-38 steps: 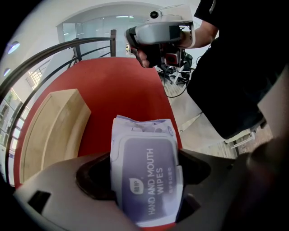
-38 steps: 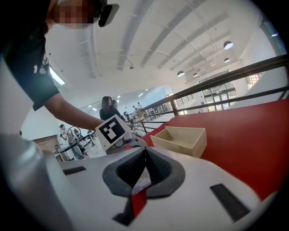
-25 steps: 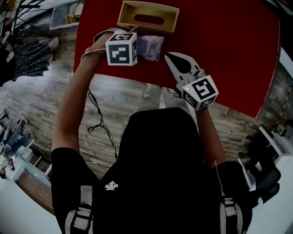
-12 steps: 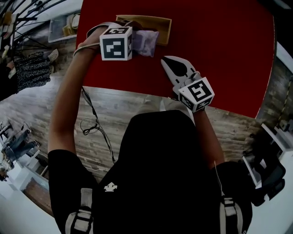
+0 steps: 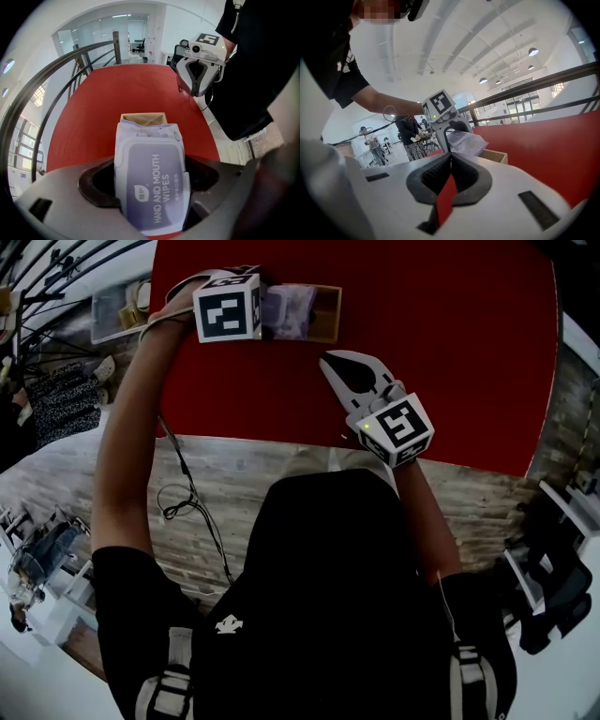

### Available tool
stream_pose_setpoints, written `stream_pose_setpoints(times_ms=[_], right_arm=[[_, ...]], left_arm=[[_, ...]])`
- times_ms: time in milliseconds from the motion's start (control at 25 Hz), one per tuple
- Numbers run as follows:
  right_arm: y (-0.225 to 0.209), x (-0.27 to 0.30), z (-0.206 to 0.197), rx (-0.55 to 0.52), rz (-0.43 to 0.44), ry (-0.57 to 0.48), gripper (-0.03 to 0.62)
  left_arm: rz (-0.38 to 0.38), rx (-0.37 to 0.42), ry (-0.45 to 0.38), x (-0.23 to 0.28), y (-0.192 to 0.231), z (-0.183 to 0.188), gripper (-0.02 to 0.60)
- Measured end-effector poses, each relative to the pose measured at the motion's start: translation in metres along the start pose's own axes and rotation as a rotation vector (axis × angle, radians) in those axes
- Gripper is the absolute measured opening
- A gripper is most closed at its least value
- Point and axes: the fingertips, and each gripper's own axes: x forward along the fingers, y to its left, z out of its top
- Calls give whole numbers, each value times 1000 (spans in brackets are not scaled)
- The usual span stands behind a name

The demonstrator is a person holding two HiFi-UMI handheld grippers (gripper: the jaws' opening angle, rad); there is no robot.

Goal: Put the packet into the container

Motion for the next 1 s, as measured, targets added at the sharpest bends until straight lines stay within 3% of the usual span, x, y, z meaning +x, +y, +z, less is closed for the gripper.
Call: stream_pose_setpoints(times_ms=[360,520,640,1000], right_arm=[[-11,0,-4,21,-27,8,20],[-14,0,-10,34,-33,12,19],[-14,2,-8,34,-32,10,20],[-24,5,-12,50,-37,21,20]], left_arm=[[-24,-21,11,18,4,-2,408],[29,-48,28,24,13,-3,408],[11,-73,35,31,10,-6,410],[-17,-68,-17,30,10,-3,410]])
